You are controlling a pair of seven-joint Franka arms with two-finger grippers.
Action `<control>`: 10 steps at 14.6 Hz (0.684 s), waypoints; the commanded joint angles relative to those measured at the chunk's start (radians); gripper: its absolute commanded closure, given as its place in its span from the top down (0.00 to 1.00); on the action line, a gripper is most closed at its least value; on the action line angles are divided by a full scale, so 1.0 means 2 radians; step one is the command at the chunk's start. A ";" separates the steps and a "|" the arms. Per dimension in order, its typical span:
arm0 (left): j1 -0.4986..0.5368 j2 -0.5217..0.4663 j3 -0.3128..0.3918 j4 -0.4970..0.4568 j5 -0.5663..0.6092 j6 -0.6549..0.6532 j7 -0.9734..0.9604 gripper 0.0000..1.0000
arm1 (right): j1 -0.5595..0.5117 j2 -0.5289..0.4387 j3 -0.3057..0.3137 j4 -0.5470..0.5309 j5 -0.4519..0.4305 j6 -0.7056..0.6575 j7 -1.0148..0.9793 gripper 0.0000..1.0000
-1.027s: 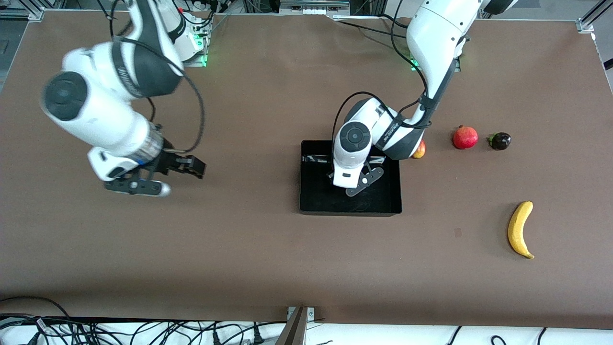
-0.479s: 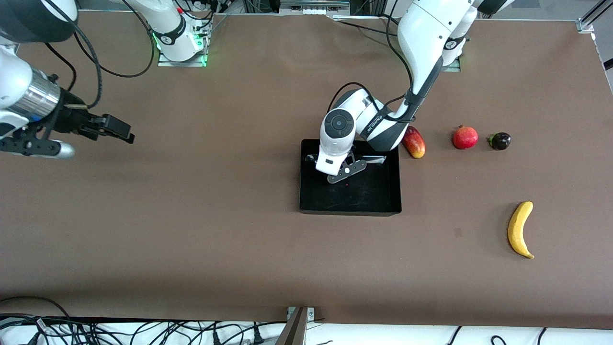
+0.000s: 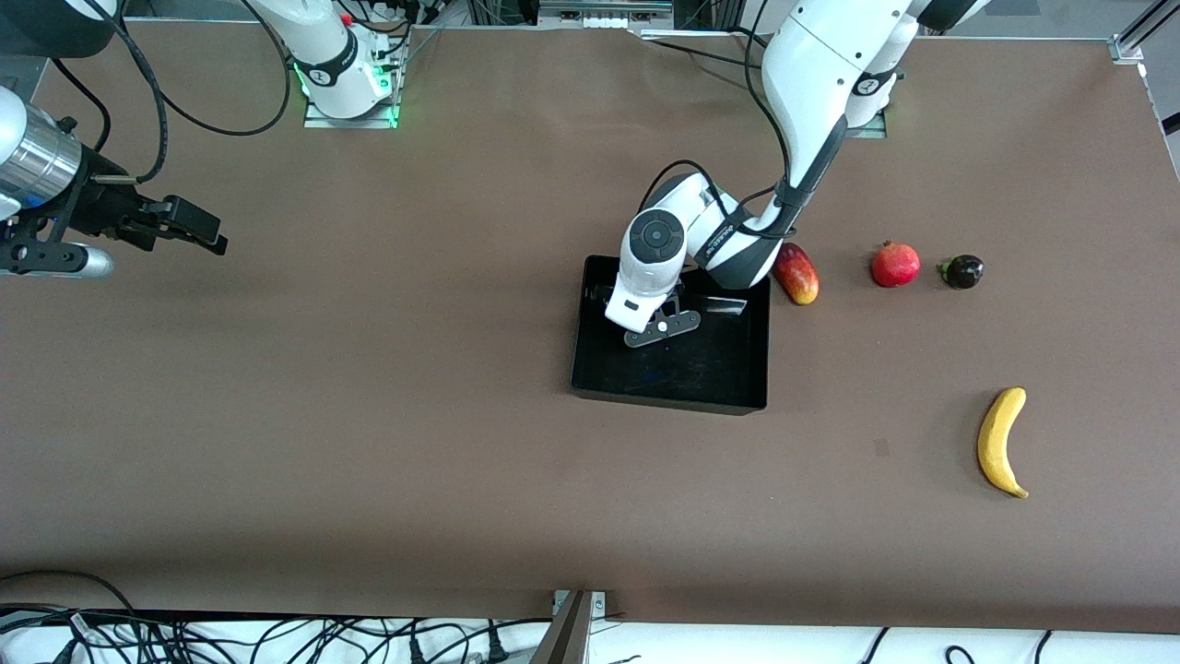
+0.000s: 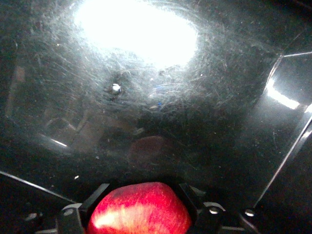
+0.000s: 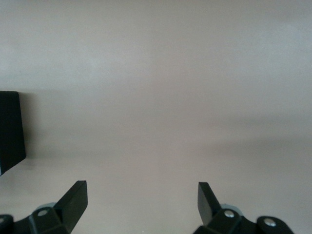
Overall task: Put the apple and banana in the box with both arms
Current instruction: 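Lower the red apple into the box and open the left gripper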
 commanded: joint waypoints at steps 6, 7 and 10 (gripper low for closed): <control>0.015 -0.008 -0.013 -0.001 0.028 -0.005 0.001 1.00 | -0.128 -0.043 0.136 -0.042 -0.041 0.015 -0.022 1.00; 0.022 -0.020 -0.020 0.002 0.028 -0.026 0.002 1.00 | -0.128 -0.043 0.136 -0.042 -0.044 0.015 -0.023 1.00; 0.101 -0.064 -0.075 0.039 0.028 -0.133 0.017 1.00 | -0.128 -0.040 0.136 -0.039 -0.045 0.015 -0.027 1.00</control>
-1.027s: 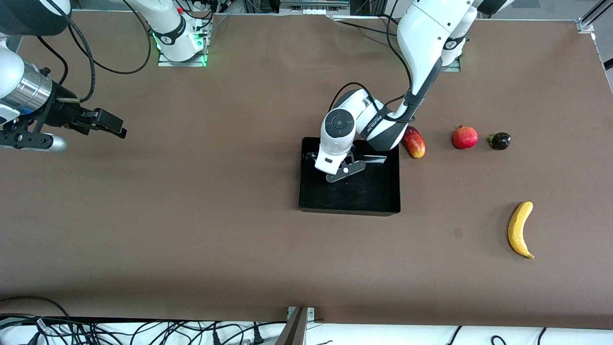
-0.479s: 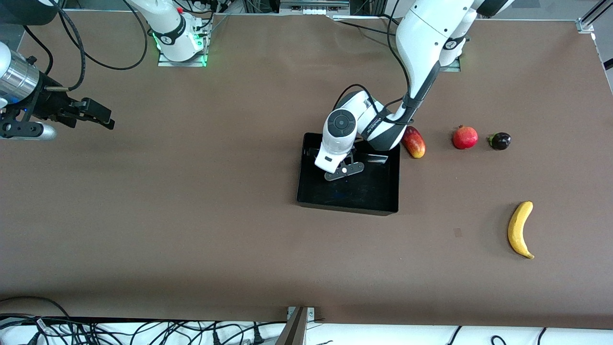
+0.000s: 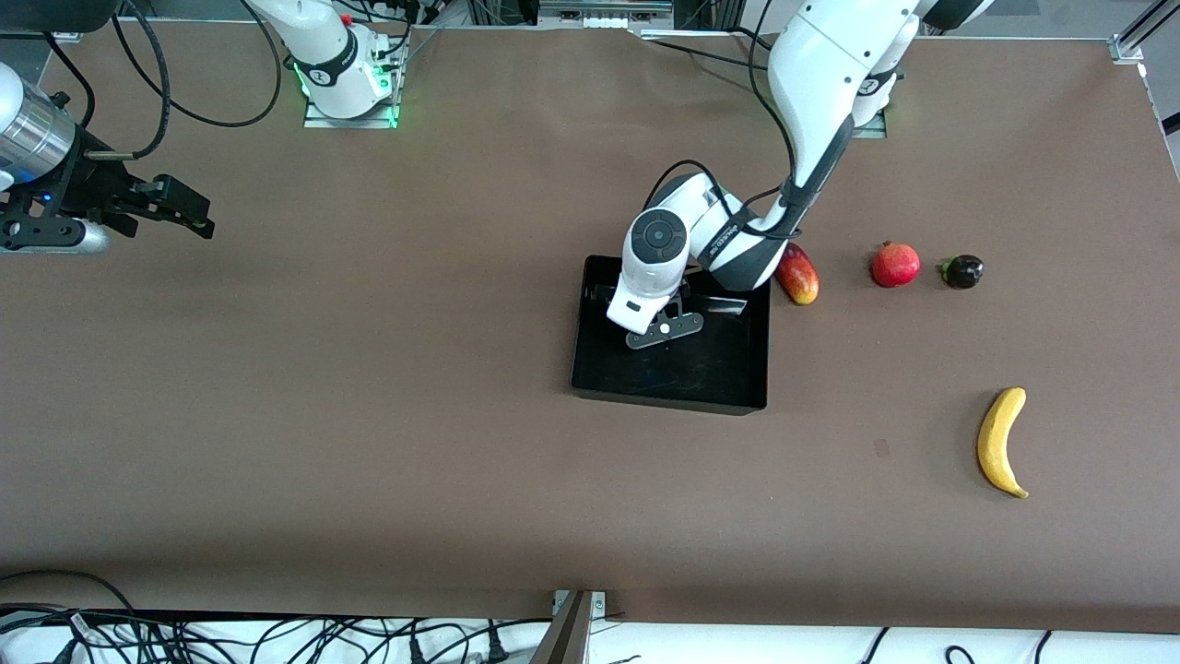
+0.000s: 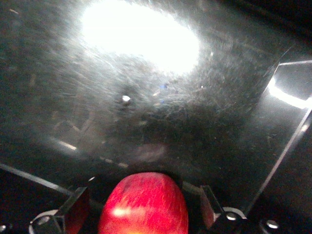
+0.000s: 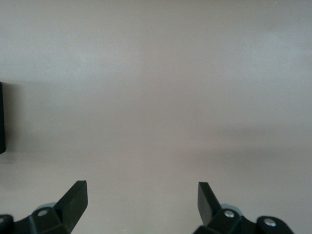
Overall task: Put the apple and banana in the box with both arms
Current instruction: 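Lower the red apple into the box and open the left gripper, then move the left gripper to the yellow banana and lower around it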
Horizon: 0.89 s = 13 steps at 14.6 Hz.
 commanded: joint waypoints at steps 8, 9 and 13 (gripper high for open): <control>0.310 -0.057 -0.143 0.123 0.057 -0.250 0.262 1.00 | -0.012 0.008 0.010 0.033 -0.013 -0.018 -0.021 1.00; 0.330 -0.057 -0.142 0.123 0.065 -0.250 0.298 1.00 | -0.013 0.010 0.010 0.038 -0.013 -0.020 -0.021 1.00; 0.403 -0.043 -0.131 0.123 0.116 -0.214 0.443 1.00 | -0.015 0.010 0.010 0.038 -0.014 -0.023 -0.021 1.00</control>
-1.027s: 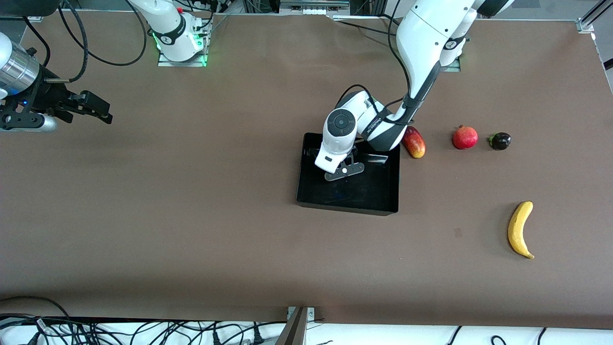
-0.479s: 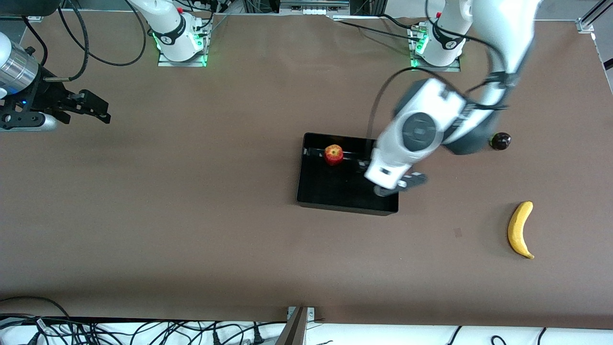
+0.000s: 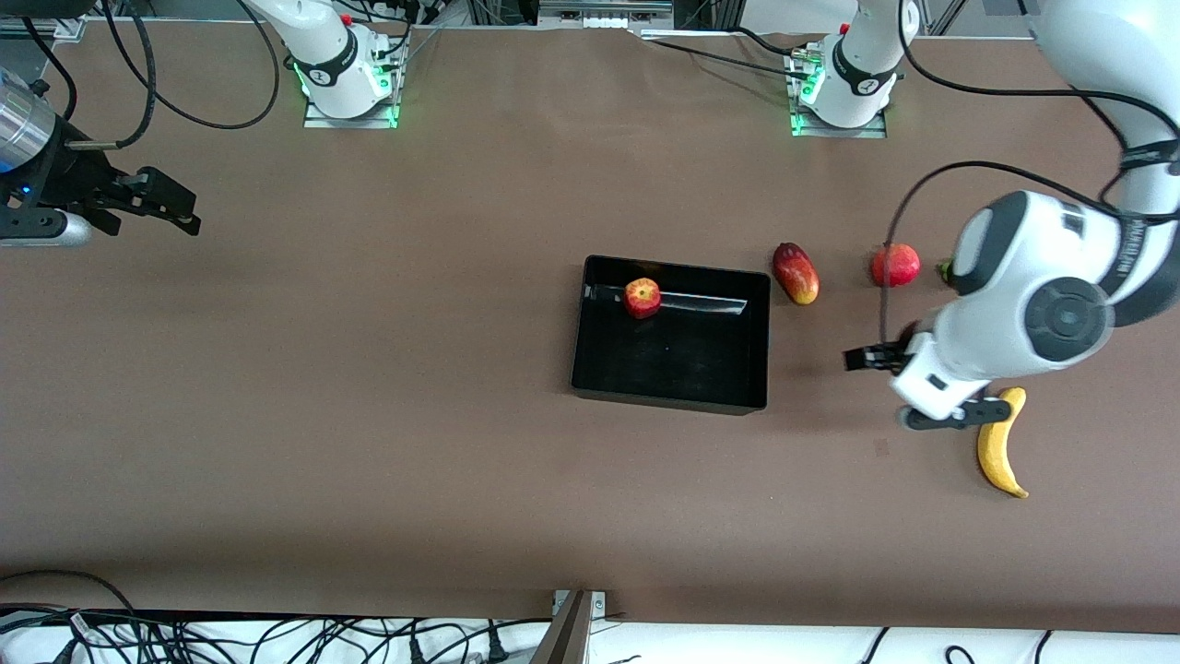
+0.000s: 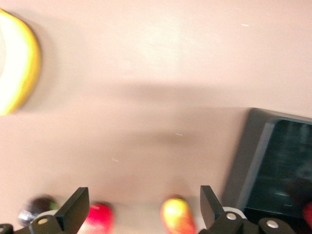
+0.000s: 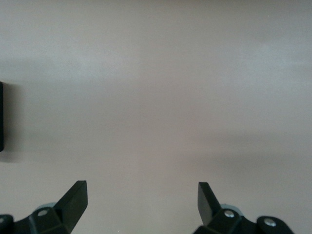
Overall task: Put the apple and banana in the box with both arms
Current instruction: 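Move the left gripper to the yellow banana and lower around it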
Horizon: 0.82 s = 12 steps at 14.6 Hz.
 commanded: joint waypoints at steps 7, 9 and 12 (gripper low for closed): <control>0.065 0.096 0.080 0.006 0.041 0.212 0.251 1.00 | -0.007 0.008 0.008 0.015 -0.006 -0.009 -0.008 1.00; 0.072 0.121 0.083 0.006 0.041 0.246 0.272 1.00 | -0.006 0.007 0.008 0.015 -0.005 -0.009 -0.007 1.00; 0.076 0.150 0.093 0.006 0.068 0.275 0.290 1.00 | -0.006 0.008 0.008 0.015 -0.005 -0.009 -0.007 1.00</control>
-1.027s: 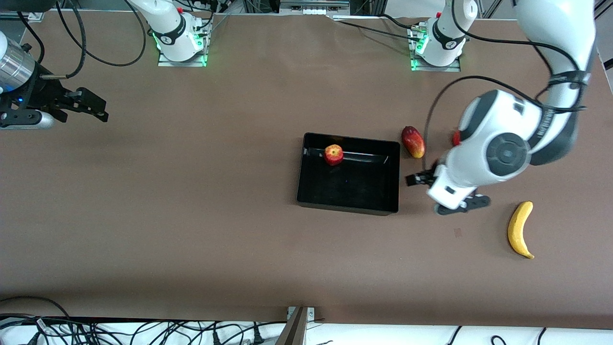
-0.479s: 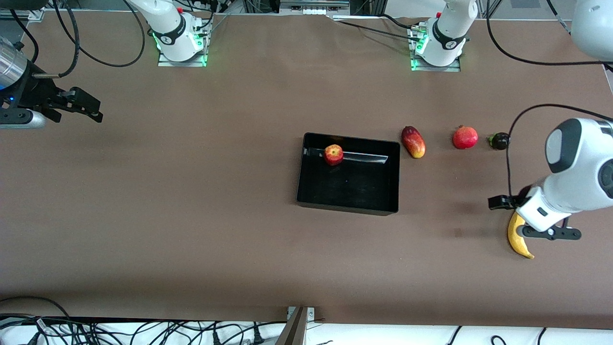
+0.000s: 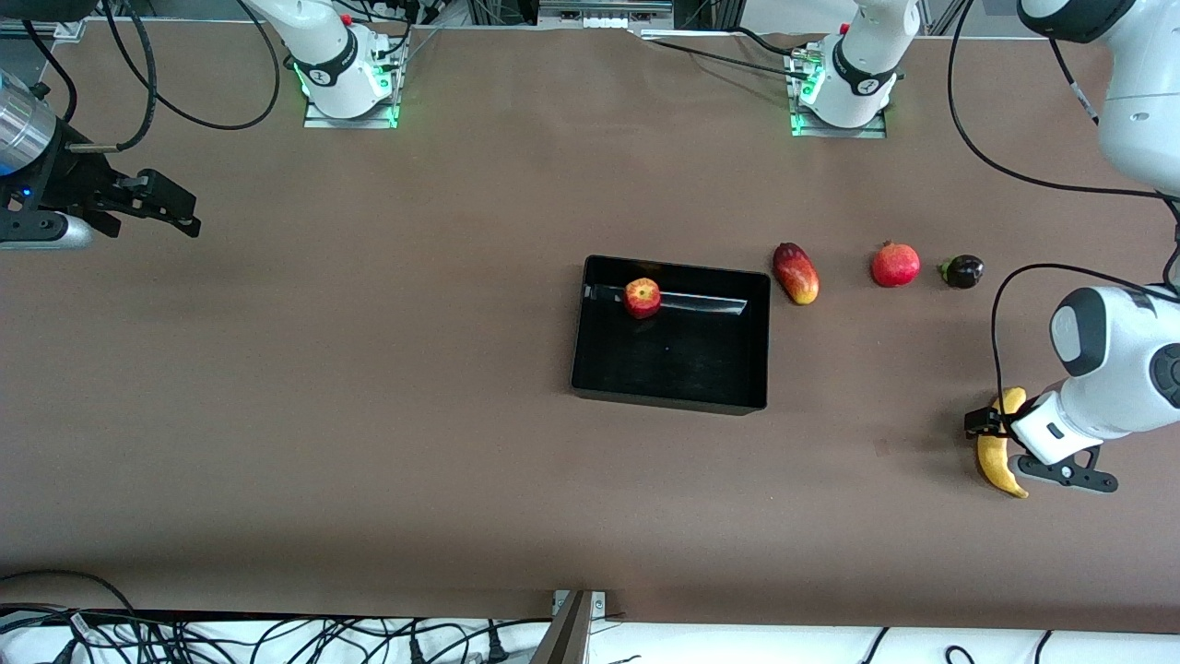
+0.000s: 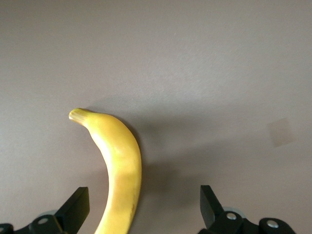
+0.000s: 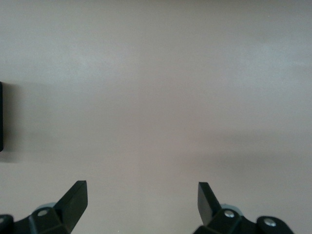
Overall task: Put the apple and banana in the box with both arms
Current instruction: 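Move the left gripper to the yellow banana and lower around it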
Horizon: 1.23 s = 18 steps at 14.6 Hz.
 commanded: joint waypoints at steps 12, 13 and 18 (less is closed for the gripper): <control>0.001 0.029 0.024 0.002 0.039 0.031 0.029 0.00 | -0.004 0.004 0.007 0.013 -0.004 -0.008 -0.007 1.00; -0.002 0.019 0.021 0.004 0.036 0.006 0.028 0.00 | -0.004 0.004 0.007 0.013 -0.004 -0.008 -0.008 1.00; -0.022 -0.057 -0.009 0.004 -0.016 -0.139 -0.014 0.00 | -0.005 0.004 0.007 0.013 -0.004 -0.008 -0.008 1.00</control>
